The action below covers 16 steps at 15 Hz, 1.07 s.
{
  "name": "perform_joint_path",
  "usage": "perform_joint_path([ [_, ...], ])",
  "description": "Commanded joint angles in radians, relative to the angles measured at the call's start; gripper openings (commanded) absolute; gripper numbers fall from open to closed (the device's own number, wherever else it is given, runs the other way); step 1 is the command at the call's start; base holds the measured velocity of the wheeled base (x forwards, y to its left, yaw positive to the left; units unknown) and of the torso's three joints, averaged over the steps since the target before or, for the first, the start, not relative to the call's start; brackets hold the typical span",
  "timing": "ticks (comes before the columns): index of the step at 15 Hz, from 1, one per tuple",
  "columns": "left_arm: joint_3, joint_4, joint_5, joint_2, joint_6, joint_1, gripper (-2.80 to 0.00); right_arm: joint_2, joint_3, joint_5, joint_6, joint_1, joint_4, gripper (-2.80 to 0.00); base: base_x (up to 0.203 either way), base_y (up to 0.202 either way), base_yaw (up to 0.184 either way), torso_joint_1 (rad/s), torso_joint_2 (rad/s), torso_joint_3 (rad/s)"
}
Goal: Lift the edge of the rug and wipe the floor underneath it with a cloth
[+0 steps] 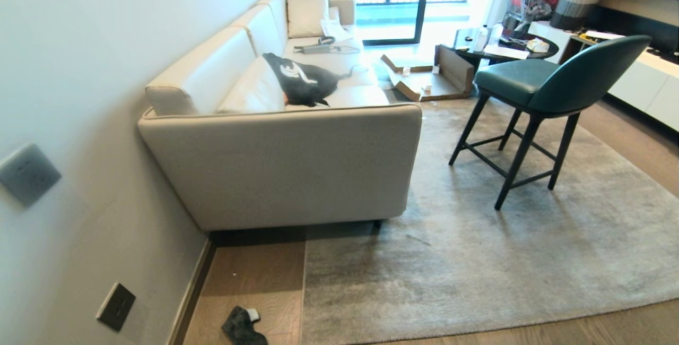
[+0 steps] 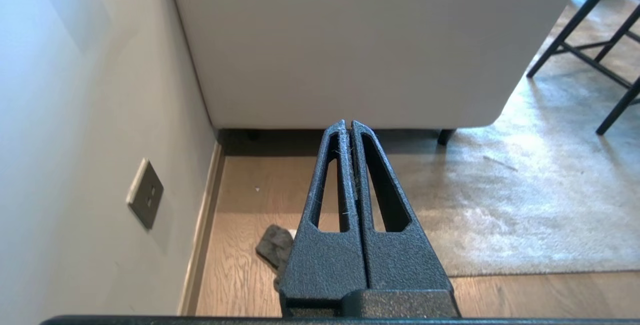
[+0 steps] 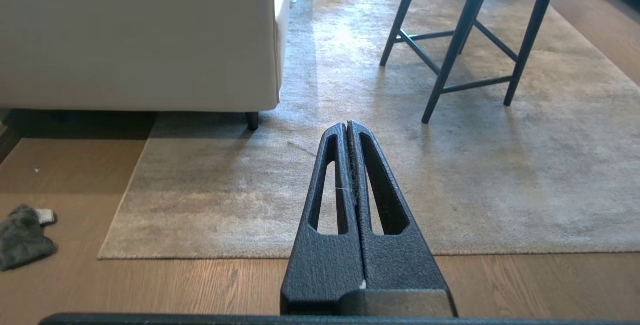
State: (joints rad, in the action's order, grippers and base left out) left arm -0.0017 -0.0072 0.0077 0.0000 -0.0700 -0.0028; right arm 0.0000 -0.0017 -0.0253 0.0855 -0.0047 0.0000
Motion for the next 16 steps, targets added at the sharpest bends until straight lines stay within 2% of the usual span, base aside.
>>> perform_joint_path([
  [1, 0.000, 0.000, 0.000, 0.000, -0.001, 0.001, -2.80, 0.002, 0.000, -0.001, 0.000, 0.000, 0.000, -2.80, 0.000, 0.000, 0.000, 0.027, -0.43, -0.403],
  [8, 0.000, 0.000, 0.000, 0.000, -0.001, 0.000, -2.80, 0.002, 0.000, -0.001, -0.001, 0.000, 0.000, -2.80, 0.000, 0.000, 0.000, 0.078, -0.45, -0.385],
  [16, 0.000, 0.000, 0.000, 0.000, -0.001, 0.000, -2.80, 0.002, 0.000, -0.001, 0.000, 0.000, -0.002, -2.80, 0.000, 0.000, 0.000, 0.153, -0.52, -0.362],
])
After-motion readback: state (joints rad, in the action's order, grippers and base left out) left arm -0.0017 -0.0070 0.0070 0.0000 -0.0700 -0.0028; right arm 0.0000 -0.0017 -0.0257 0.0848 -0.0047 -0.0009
